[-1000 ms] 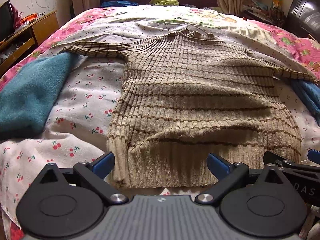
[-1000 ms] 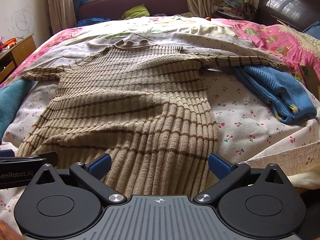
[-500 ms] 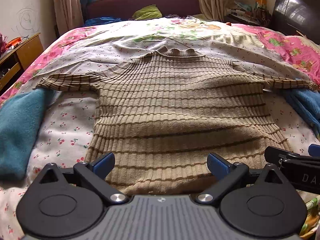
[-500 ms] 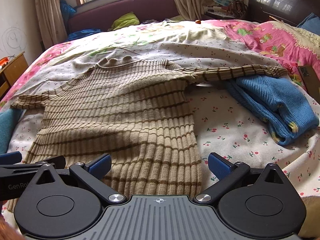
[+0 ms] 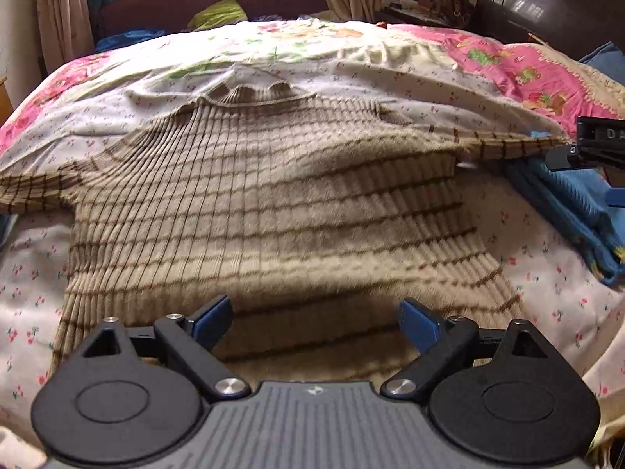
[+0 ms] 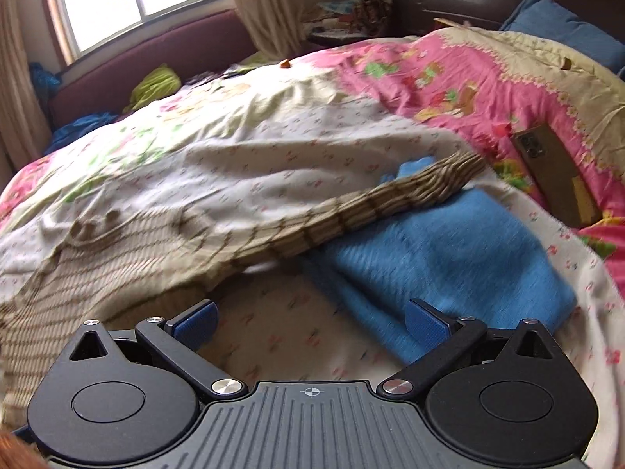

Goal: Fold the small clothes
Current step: 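Grasp the sweater sleeve cuff with the right tool and lift it, then lay the held sleeve across the sweater body and open the right tool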

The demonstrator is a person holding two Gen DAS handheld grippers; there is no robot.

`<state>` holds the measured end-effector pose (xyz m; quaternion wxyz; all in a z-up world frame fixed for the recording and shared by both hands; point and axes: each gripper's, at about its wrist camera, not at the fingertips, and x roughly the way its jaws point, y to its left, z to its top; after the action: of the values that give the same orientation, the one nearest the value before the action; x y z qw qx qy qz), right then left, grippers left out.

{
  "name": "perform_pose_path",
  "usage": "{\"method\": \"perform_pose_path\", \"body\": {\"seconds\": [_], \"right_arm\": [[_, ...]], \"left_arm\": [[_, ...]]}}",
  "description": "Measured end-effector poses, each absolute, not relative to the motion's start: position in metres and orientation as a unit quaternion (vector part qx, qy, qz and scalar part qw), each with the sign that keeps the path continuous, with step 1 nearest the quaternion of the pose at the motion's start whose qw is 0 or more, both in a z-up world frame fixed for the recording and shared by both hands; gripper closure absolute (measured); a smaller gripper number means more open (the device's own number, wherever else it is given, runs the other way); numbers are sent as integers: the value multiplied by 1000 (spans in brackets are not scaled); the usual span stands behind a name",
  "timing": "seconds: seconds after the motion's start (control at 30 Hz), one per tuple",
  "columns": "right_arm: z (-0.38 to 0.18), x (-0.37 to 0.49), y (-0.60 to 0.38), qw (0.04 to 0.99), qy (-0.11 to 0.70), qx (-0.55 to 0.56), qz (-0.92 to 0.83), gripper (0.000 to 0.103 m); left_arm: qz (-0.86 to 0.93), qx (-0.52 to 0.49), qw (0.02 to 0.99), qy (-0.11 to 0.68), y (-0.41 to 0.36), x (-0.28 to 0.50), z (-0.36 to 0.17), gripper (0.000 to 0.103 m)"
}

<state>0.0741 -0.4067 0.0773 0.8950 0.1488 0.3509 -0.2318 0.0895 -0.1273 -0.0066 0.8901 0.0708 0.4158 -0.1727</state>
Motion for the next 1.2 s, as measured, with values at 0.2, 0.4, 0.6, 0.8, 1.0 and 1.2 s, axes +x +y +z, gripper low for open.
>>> {"method": "perform_pose_path", "body": {"seconds": [0.2, 0.4, 0.6, 0.8, 1.0, 1.2], "right_arm": [[70, 120, -519, 840, 365, 225, -331, 2], [59, 157, -565, 806, 376, 270, -368, 5], [42, 166, -577, 789, 389, 269, -393, 66], [75, 133, -581, 808, 330, 343, -346, 92], [130, 143, -524, 866, 275, 312, -276, 92], [162, 200, -412, 924, 269, 233, -137, 92]], "left_arm": [[-207, 93, 897, 379, -182, 116, -4, 1], [-240, 85, 889, 382, -204, 110, -3, 1], [-232, 77, 894, 375, -196, 95, -7, 1], [-216, 72, 901, 369, -171, 87, -2, 1], [-202, 47, 909, 361, -147, 92, 4, 1], [-168, 18, 918, 360, -111, 104, 4, 1]]}}
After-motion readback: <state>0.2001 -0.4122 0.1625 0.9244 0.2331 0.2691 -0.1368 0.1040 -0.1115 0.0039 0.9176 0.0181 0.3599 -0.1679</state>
